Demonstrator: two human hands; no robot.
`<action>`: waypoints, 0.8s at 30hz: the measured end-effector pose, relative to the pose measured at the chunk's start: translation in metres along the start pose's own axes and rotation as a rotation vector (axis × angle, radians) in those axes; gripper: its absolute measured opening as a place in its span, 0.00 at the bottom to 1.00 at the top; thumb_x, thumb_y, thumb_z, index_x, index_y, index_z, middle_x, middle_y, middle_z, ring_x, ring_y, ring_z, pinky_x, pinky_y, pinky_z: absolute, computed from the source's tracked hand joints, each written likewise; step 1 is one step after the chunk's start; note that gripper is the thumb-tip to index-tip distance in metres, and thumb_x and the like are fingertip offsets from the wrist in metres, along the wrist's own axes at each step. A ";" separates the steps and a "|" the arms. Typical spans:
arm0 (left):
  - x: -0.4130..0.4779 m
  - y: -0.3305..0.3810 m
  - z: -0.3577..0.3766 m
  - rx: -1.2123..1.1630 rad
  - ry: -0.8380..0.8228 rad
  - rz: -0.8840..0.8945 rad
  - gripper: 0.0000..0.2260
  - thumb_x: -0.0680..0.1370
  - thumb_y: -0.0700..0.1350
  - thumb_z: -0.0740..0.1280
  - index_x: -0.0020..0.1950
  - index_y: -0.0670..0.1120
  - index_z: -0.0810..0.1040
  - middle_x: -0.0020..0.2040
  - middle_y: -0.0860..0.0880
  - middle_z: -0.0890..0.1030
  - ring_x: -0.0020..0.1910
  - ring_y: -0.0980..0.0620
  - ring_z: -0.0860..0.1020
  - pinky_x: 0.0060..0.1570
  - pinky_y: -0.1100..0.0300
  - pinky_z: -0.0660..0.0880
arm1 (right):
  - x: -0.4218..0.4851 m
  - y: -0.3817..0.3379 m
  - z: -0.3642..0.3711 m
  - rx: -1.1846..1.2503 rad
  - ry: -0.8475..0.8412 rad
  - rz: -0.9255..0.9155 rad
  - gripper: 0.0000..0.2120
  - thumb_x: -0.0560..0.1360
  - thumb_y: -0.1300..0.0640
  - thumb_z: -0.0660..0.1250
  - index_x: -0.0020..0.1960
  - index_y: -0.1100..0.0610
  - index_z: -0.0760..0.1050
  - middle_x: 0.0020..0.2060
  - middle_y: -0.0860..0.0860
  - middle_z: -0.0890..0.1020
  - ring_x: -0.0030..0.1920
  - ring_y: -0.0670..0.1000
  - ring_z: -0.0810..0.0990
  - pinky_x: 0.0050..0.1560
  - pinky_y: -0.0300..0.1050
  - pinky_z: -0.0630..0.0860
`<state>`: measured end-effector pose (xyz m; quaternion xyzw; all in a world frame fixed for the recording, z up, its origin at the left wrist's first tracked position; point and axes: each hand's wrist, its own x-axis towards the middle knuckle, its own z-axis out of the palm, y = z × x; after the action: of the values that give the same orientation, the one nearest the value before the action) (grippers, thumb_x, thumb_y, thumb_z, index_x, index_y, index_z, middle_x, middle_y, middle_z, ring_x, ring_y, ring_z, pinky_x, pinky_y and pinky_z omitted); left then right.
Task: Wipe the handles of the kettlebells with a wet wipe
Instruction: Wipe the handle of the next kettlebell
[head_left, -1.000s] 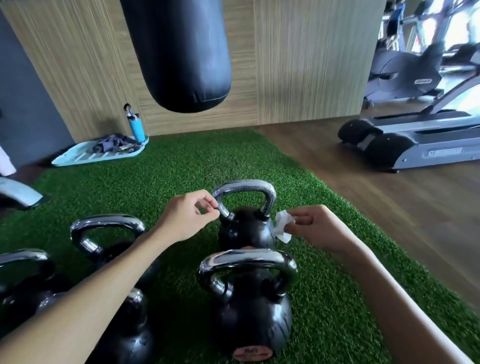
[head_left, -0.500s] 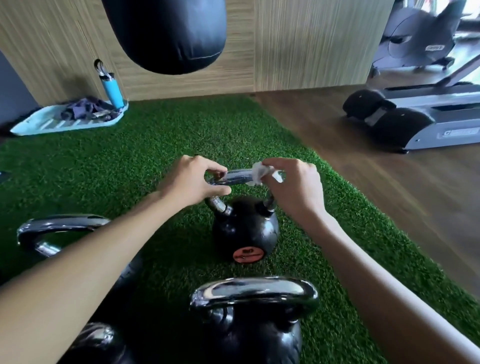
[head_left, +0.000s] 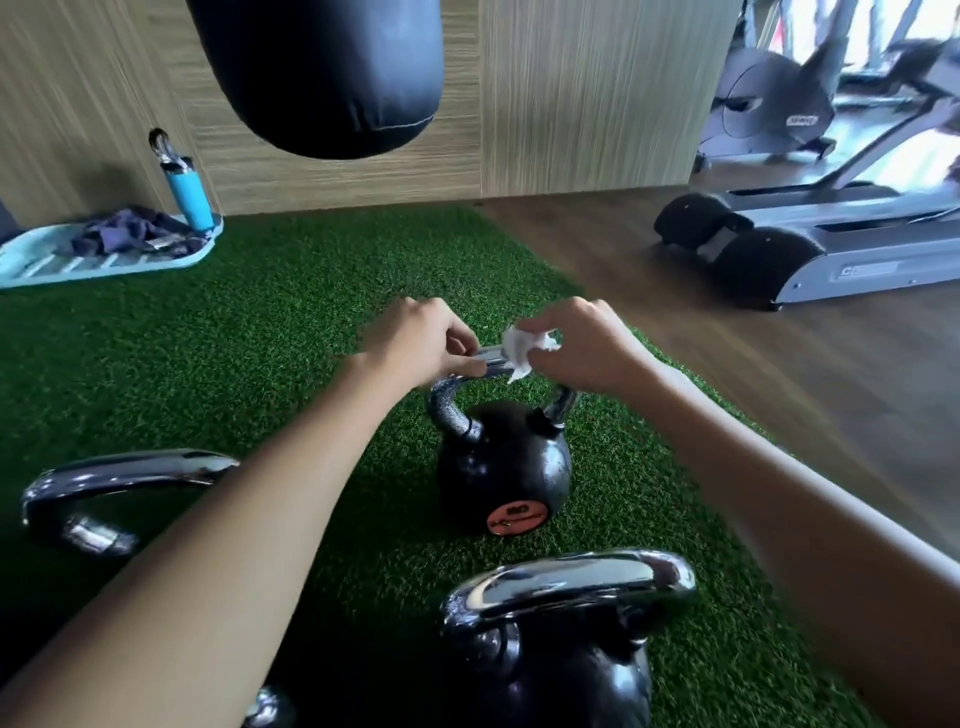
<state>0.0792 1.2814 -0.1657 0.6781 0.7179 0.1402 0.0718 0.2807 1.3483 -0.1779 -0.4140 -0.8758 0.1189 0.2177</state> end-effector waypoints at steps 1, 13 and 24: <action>-0.002 -0.001 0.000 0.002 0.017 0.002 0.17 0.72 0.59 0.74 0.59 0.56 0.84 0.36 0.63 0.78 0.22 0.66 0.67 0.17 0.72 0.59 | 0.000 -0.001 0.000 -0.028 -0.045 -0.013 0.16 0.75 0.54 0.68 0.62 0.45 0.81 0.54 0.45 0.85 0.33 0.40 0.80 0.31 0.37 0.77; -0.009 -0.004 0.005 -0.022 0.097 -0.072 0.19 0.71 0.64 0.73 0.59 0.60 0.84 0.45 0.55 0.87 0.29 0.60 0.74 0.25 0.64 0.63 | 0.004 -0.023 -0.003 0.023 -0.084 0.209 0.23 0.79 0.38 0.62 0.42 0.55 0.84 0.28 0.48 0.79 0.25 0.48 0.71 0.28 0.42 0.72; -0.001 -0.007 0.001 -0.136 0.012 0.015 0.20 0.70 0.59 0.75 0.60 0.56 0.84 0.39 0.59 0.83 0.16 0.65 0.68 0.16 0.68 0.60 | 0.008 0.009 0.001 0.109 -0.017 0.056 0.09 0.72 0.43 0.75 0.53 0.40 0.84 0.40 0.38 0.84 0.27 0.49 0.80 0.27 0.47 0.79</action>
<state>0.0724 1.2805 -0.1688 0.6763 0.7019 0.1933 0.1122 0.2811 1.3602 -0.1799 -0.4248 -0.8580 0.1758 0.2291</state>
